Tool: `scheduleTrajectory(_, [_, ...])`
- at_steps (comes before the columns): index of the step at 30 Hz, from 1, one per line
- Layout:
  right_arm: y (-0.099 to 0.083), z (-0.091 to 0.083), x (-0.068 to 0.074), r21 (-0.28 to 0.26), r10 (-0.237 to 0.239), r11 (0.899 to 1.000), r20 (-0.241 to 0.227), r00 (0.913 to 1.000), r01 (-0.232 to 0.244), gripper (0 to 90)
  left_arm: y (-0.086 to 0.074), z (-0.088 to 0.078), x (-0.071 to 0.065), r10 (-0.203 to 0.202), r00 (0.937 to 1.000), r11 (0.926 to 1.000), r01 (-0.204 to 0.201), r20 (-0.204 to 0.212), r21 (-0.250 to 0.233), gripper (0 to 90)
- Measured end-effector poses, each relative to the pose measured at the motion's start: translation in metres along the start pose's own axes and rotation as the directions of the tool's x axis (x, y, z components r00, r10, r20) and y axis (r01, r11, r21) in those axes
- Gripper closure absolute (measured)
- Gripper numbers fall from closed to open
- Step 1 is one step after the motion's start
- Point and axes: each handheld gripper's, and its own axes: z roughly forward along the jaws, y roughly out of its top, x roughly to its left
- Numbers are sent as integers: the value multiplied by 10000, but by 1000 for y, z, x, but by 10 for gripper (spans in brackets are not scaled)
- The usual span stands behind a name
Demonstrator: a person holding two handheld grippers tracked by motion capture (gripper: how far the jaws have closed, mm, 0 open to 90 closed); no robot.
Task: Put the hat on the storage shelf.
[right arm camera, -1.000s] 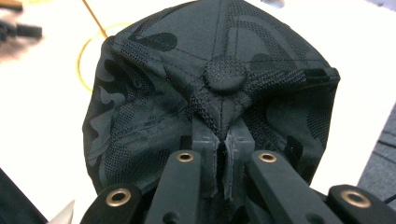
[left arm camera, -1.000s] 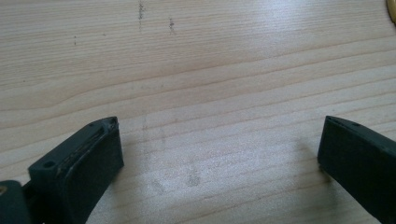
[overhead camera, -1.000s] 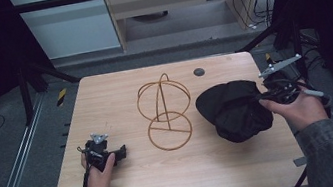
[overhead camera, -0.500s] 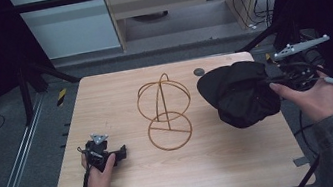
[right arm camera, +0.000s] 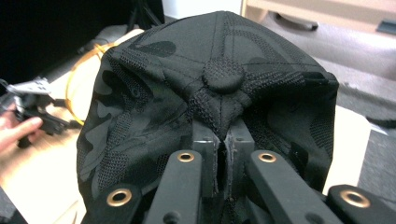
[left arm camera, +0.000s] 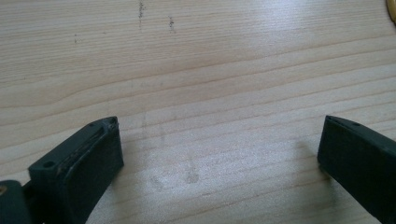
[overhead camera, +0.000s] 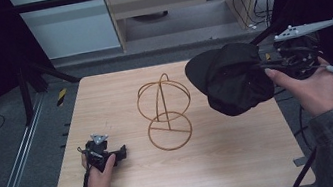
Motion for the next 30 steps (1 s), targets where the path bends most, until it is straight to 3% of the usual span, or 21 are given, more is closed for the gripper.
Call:
scheduleTrajectory(11, [30,7,27,-504,-420,9980,-546,9976,393,861,0,0,0,-6,10000,10000,6,-9,3,0])
scheduleTrajectory(20, [54,37,59,-537,-797,9958,-1173,9899,738,861,0,0,0,-9,10000,10000,9,-9,4,0])
scheduleTrajectory(30, [69,72,84,55,-1203,9924,-1581,9801,1227,860,0,0,0,-45,10000,10000,45,-28,-15,0])
